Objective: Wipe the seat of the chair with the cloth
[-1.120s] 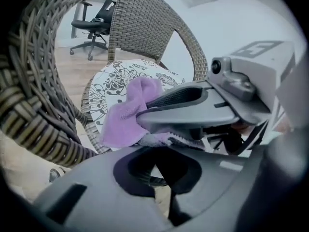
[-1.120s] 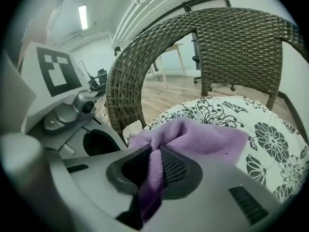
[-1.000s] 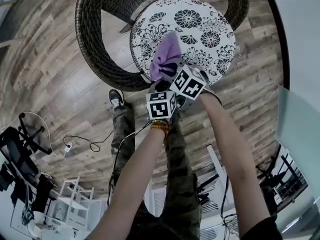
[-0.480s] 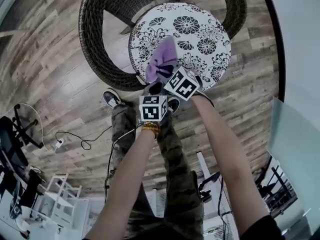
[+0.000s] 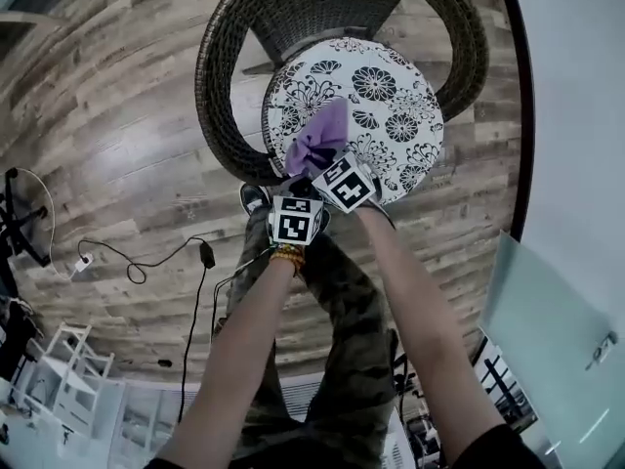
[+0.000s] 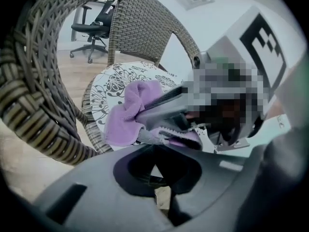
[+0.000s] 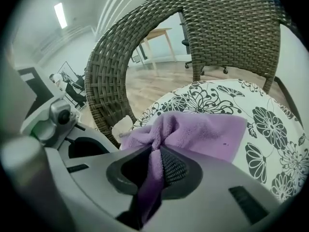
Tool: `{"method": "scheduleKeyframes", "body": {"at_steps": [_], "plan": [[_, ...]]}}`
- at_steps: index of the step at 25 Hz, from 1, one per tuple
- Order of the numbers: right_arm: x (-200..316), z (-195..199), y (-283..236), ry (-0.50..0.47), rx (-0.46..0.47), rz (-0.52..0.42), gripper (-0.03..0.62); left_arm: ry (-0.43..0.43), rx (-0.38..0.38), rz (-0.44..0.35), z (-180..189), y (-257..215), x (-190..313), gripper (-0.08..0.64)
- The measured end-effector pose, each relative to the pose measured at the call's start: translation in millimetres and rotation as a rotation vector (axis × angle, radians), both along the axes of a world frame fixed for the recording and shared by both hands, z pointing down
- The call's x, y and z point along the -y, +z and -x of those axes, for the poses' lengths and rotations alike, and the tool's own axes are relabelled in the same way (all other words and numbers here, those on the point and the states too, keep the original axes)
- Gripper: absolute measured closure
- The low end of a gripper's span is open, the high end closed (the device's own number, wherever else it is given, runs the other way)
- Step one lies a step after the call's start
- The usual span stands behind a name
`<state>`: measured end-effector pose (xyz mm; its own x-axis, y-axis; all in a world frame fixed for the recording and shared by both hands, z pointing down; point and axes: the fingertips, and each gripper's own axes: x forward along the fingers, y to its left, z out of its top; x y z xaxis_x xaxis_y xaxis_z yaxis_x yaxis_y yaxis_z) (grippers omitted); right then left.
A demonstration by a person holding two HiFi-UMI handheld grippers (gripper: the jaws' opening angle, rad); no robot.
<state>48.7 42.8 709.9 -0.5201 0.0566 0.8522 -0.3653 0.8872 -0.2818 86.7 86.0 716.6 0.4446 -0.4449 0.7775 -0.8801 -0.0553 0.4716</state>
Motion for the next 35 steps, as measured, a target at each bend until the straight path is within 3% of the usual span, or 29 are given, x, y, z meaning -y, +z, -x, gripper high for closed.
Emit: {"method": "scheduleKeyframes", "body": {"at_steps": [7, 18, 26, 35], "plan": [[12.5, -0.1, 0.2, -0.008, 0.029, -0.018, 0.54, 0.015, 0.014, -0.046, 0.4, -0.8, 12.5, 0.545], [2.6, -1.3, -6.6, -0.203, 0.037, -0.164, 0.541, -0.032, 0.002, -0.016, -0.6, -1.6, 4.7, 0.545], [26.1, -21.9, -4.9, -0.191, 0.026, -0.2, 0.541, -0.054, -0.004, -0.007, 2.7, -1.7, 6.5, 0.545], [62.4, -52.9, -4.2, -0.174, -0.055, -0.303, 0.543, -0.081, -0.017, 0.002, 3.6, -2.1, 7.3, 0.545]]}}
